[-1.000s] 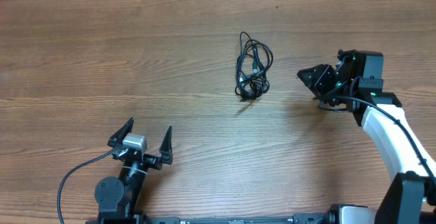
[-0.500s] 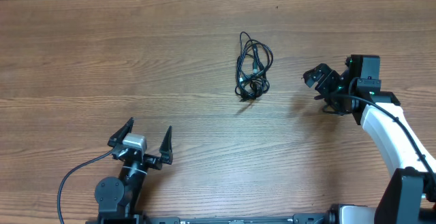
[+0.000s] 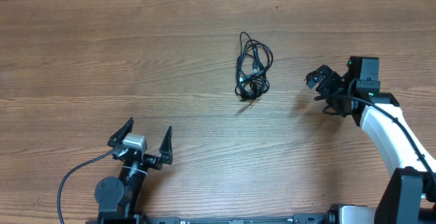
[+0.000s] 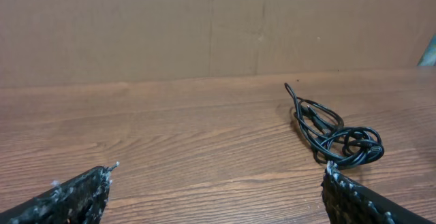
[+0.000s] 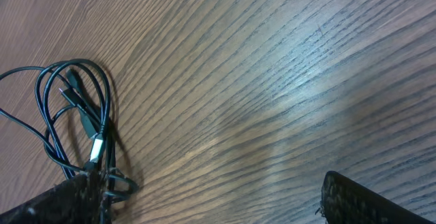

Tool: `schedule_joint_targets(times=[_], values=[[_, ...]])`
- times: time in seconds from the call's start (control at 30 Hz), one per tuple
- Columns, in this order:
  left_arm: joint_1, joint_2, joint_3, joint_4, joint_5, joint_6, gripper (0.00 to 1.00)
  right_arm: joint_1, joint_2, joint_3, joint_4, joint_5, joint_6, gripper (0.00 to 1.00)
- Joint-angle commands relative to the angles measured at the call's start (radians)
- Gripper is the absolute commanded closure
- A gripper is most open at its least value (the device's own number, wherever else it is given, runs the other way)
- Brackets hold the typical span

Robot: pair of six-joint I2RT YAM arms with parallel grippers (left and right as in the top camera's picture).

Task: Untangle cables

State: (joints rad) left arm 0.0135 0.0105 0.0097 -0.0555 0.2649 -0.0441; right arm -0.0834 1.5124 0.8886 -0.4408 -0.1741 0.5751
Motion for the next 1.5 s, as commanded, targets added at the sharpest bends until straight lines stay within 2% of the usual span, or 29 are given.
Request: schedule_joint_targets(times=[0.0,0.73,1.47], values=[[0.003,-0.004,-0.005,0.003,-0.005,0.022,0.01,0.004,0.005,-0.016,0.008,0.018,-0.006,0.0],[0.003,-0.004,-0.005,0.003,-0.005,0.022,0.01,0.004,0.005,-0.2,0.201,0.069,-0.006,0.0],[0.003,-0.004,-0.005,0.003,-0.006,0.022,0.0,0.004,0.005,-0.209,0.273,0.069,-0.006,0.0]])
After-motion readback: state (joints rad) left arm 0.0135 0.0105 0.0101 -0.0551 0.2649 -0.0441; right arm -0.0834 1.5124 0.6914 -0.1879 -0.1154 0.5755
